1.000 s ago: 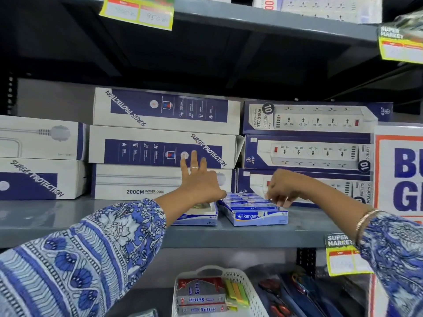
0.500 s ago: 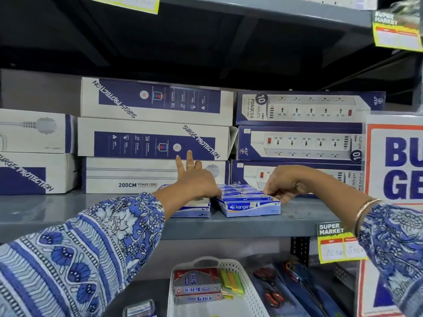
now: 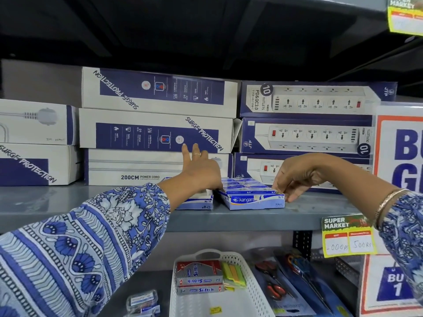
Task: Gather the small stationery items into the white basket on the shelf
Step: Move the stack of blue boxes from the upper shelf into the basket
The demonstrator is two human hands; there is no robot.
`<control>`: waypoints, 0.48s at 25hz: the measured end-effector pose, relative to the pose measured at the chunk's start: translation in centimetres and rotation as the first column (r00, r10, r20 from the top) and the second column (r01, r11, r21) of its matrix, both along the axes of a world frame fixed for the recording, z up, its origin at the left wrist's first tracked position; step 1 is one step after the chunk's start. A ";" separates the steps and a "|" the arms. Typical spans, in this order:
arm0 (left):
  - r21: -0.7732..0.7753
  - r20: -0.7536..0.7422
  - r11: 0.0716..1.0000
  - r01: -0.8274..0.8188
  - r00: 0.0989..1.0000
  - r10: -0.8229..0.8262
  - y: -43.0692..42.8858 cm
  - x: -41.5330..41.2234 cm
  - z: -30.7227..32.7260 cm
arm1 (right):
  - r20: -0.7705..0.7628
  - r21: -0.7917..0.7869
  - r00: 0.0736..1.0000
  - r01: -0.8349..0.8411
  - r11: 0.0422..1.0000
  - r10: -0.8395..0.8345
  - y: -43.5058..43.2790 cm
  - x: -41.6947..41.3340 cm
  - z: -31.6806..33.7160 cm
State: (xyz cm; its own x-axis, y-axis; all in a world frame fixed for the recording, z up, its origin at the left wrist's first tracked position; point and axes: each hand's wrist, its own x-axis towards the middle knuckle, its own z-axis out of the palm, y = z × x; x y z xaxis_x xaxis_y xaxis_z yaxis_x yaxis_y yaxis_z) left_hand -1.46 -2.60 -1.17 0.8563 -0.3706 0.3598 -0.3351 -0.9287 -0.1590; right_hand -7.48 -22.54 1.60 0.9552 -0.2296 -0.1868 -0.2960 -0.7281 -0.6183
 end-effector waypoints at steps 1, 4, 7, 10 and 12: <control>0.005 0.008 1.000 0.007 1.000 -0.007 -0.1 0.0 0.0 | 0.005 -0.005 1.000 0.007 1.000 -0.007 0.0 0.1 -0.1; -0.008 0.006 1.000 0.023 1.000 -0.023 -0.4 0.1 0.0 | 0.015 -0.015 1.000 0.021 1.000 -0.020 0.0 0.1 -0.4; -0.011 0.009 1.000 0.018 1.000 -0.017 -0.4 0.2 0.0 | 0.017 -0.027 1.000 0.027 0.999 -0.026 0.1 0.0 -0.4; -0.018 0.009 1.000 0.014 1.000 -0.014 -0.3 0.3 -0.2 | 0.019 -0.046 0.999 0.032 0.998 -0.031 0.2 0.1 -0.4; -0.029 0.009 0.999 0.021 1.000 -0.021 -0.2 0.4 -0.5 | 0.013 -0.054 0.999 0.032 0.998 -0.031 0.1 0.1 -0.4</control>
